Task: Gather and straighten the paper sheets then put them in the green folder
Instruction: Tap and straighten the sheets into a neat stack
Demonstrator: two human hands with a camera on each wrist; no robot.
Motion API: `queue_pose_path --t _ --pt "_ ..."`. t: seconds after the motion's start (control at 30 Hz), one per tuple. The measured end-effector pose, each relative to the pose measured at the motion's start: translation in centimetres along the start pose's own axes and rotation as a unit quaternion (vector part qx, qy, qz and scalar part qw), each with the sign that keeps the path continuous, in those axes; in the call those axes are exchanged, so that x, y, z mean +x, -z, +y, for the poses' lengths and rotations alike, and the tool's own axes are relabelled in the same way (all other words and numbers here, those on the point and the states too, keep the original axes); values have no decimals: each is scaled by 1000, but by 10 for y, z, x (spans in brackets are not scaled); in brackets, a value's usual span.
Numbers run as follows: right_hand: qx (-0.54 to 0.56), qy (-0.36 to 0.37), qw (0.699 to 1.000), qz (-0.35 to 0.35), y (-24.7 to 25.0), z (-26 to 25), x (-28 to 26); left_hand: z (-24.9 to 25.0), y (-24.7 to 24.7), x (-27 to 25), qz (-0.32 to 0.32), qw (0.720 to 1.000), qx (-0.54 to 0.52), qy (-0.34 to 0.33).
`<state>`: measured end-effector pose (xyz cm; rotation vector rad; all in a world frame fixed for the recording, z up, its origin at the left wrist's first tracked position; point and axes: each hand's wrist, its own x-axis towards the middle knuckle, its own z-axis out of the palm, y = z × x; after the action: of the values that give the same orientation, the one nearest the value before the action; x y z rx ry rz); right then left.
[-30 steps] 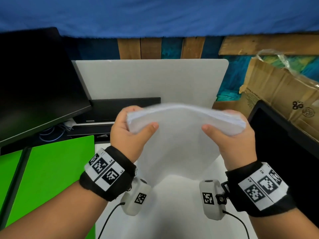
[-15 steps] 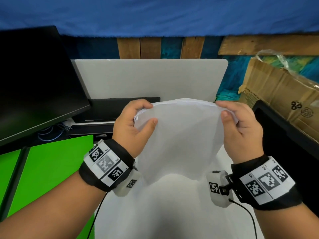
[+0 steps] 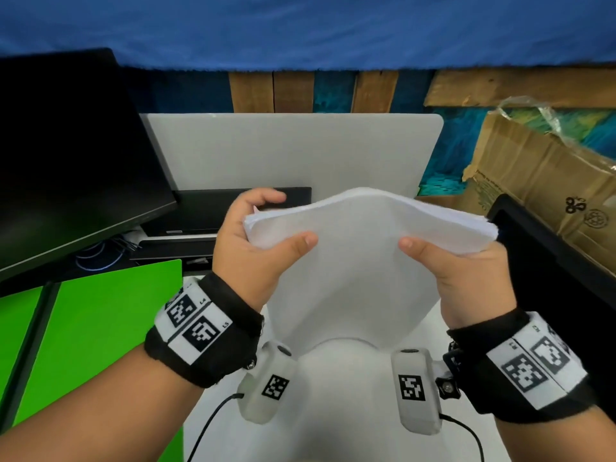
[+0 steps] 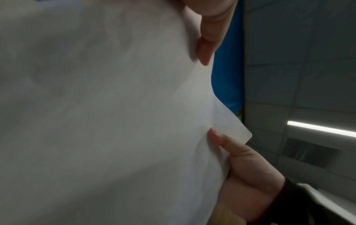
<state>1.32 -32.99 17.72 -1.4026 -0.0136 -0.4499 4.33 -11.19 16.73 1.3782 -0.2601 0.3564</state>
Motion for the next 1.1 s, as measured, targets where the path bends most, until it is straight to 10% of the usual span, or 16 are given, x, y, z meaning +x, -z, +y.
queue_pose_path --t 0.2,0.3,0.47,0.57,0.67,0.8,0.97,1.1 --pt "-75 -32 995 59 1 3 2 -41 -4 -20 17 980 70 184" --pt "-270 131 943 144 7 -16 3 -28 -7 -15 16 983 126 129" --pt "-535 266 801 -46 -4 -44 1 9 -16 -3 -141 926 336 -101" --pt "-405 262 862 -157 -10 -41 0 18 -16 3 -203 882 397 -153" --pt "-324 200 911 -160 -3 -36 -1 13 0 12 -221 915 334 -48" --pt "-242 147 951 -126 30 -37 5 -14 64 29 -242 893 372 71" --pt "-146 34 987 -55 54 -16 14 -40 106 26 -78 964 154 203" --pt "-131 13 991 20 42 13 12 -43 77 12 64 984 80 145"
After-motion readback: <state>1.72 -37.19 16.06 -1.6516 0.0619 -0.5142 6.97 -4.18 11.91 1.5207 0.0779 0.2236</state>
